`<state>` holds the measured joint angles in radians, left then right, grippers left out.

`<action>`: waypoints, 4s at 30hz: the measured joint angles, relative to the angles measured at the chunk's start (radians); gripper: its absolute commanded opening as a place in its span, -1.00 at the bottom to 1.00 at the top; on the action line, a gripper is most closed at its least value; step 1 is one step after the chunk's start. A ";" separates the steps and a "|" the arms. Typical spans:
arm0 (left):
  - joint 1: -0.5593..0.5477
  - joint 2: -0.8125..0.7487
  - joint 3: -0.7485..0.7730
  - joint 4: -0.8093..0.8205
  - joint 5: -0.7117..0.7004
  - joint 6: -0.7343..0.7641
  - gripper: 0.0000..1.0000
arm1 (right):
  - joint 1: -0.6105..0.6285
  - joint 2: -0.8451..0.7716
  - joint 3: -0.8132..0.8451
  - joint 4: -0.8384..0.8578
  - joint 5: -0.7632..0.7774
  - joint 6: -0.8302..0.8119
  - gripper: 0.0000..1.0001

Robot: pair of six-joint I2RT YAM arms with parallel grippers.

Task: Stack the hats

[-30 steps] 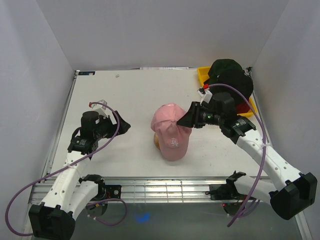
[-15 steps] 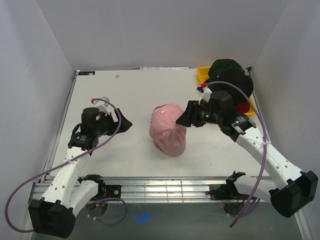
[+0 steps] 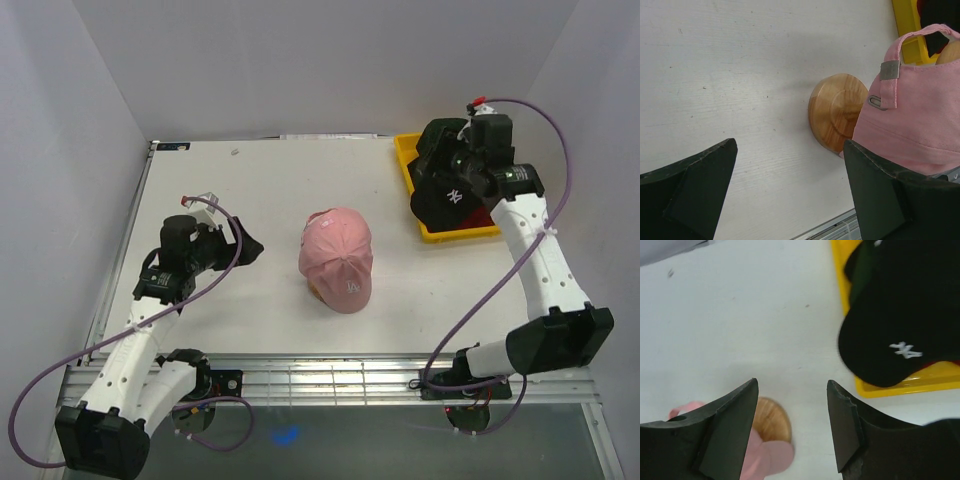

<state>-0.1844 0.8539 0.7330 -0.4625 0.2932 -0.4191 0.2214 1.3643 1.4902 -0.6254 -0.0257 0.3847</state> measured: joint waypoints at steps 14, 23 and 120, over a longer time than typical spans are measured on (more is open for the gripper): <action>-0.029 -0.016 -0.006 0.000 -0.019 0.000 0.96 | -0.439 0.301 0.176 -0.080 0.032 -0.013 0.36; -0.032 -0.020 -0.006 0.000 -0.021 0.000 0.96 | -0.445 0.380 0.229 -0.082 -0.024 0.003 0.33; -0.047 -0.024 -0.007 0.000 -0.025 0.000 0.96 | -0.051 0.169 -0.070 -0.062 0.150 -0.109 0.18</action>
<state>-0.2314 0.8295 0.7261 -0.4625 0.2684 -0.4191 0.1707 1.5333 1.4200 -0.6876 0.1242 0.2752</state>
